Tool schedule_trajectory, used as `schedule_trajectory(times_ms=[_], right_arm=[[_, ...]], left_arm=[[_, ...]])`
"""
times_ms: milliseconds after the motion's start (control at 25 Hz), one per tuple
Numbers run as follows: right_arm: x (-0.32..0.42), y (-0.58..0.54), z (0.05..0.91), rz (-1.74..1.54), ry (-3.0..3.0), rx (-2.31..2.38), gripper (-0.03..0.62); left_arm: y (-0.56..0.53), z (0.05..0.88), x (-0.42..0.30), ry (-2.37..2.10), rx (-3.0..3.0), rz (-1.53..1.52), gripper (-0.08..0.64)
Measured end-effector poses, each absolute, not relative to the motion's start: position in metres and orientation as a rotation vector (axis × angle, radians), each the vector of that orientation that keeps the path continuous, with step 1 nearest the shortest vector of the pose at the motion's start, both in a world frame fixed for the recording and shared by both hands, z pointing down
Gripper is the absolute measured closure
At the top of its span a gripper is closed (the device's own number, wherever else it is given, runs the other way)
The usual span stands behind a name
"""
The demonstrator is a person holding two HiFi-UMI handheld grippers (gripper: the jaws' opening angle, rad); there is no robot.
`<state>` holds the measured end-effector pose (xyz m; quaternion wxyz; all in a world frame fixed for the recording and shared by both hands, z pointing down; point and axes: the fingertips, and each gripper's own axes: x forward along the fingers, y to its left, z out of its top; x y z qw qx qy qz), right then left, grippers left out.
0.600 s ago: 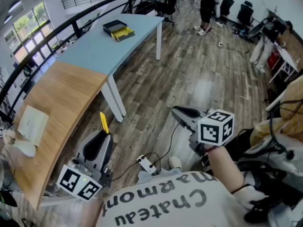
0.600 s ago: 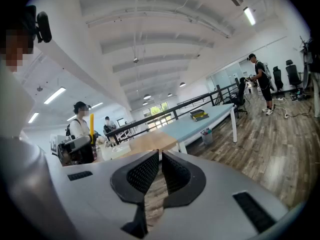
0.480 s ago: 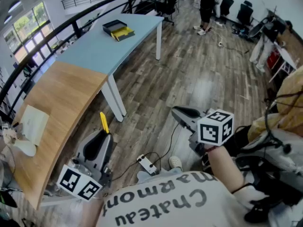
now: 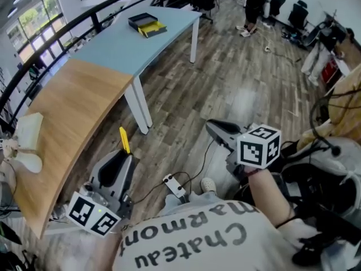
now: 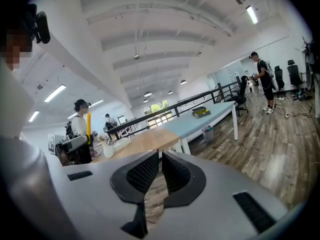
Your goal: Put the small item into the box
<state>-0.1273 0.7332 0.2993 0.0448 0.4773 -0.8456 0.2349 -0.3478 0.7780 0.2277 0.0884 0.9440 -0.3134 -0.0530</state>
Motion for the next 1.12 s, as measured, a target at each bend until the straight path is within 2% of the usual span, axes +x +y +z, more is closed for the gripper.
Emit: schedule_trajectory(times_ms=[600,840,1120], right_arm=[[-0.155,0.712,0.327,0.822,-2.561,1.411,0.543],[-0.153,0.664,0.328,0.79,-2.584,1.357,0.543],[-0.118,0.574,0.314,0.72,-2.621,1.297,0.543]], left_arm=[[0.773,0.261,-0.37,-0.97,2.716,-0.103,0.494],[0.729,0.257,-0.361,-0.995,2.731,-0.124,0.494],[0.648,0.25,-0.324,-1.037,2.734,-0.147,0.494]])
